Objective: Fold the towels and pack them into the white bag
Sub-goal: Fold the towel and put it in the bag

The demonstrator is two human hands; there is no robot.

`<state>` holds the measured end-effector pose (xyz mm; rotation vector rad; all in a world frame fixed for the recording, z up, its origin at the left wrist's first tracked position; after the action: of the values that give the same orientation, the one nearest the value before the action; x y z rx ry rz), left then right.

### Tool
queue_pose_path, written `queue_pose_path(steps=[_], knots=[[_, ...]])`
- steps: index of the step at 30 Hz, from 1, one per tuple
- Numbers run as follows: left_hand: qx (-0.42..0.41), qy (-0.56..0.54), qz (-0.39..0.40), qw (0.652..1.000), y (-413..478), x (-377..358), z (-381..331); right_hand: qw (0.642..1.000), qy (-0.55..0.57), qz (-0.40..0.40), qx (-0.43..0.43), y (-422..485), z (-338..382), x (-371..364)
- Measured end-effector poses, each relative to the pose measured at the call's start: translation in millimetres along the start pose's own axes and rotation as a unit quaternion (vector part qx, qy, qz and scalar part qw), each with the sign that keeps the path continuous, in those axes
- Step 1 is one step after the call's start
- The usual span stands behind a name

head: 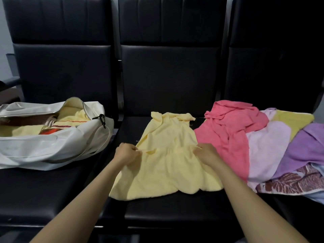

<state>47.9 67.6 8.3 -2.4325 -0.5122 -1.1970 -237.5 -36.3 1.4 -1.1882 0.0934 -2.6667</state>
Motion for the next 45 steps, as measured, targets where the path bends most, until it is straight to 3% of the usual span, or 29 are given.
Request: queue_pose_path(steps=[3, 8, 11, 18, 24, 29, 31, 34, 37, 39, 42, 45], knots=[[0.016, 0.020, 0.030, 0.999, 7.2, -7.2, 0.7, 0.995, -0.077, 0.005, -0.056, 2.7, -2.7, -4.4], [0.046, -0.032, 0.071, 0.996, 6.8, -9.2, 4.0, 0.998, 0.004, 0.038, -0.056, 5.6, 1.9, -9.0], [0.048, -0.066, 0.088, 0.993, 7.3, -8.5, 5.5, 0.998, 0.051, 0.012, -0.044, 2.4, 5.6, -0.1], [0.014, -0.239, 0.045, 0.970, -3.9, 14.2, 3.3, 0.996, 0.066, 0.046, -0.047, -5.4, -3.5, 11.7], [-0.023, -0.415, 0.024, 0.909, -17.2, 41.2, -0.9, 0.951, 0.299, -0.076, 0.023, -22.0, 0.0, 60.2], [-0.075, -0.480, 0.050, 0.873, -42.2, 58.0, -12.7, 0.886, 0.458, -0.044, 0.058, -45.8, 2.4, 79.3], [-0.099, -0.461, 0.047, 0.881, -53.4, 61.6, -13.5, 0.880, 0.471, -0.036, 0.055, -51.4, -0.8, 84.4], [-0.121, -0.322, -0.045, 0.938, -64.4, 78.0, -10.2, 0.891, 0.447, -0.044, 0.071, -60.5, 4.9, 101.7], [-0.087, -0.264, -0.085, 0.957, -65.9, 95.1, -1.8, 0.905, 0.407, -0.044, 0.118, -70.3, 25.8, 124.2], [-0.077, -0.318, -0.079, 0.942, -72.5, 108.3, -7.3, 0.906, 0.395, -0.059, 0.141, -78.7, 42.1, 142.3], [-0.097, -0.452, -0.078, 0.883, -91.4, 140.8, -35.8, 0.883, 0.436, -0.065, 0.164, -90.0, 68.8, 172.3], [-0.157, -0.470, -0.082, 0.865, -112.6, 184.9, -65.9, 0.869, 0.444, -0.074, 0.208, -107.3, 96.2, 211.1]])
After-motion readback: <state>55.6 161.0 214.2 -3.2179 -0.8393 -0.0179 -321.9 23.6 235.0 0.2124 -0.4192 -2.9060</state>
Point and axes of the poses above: each hand's wrist, its own y-axis towards the middle knuckle, its own x-axis out of the back of the hand, z = x × y, the point moved 6 cm from there along y, towards the middle knuckle, and after that the axes turned 5 degrees about y, right-handed, at the moved point
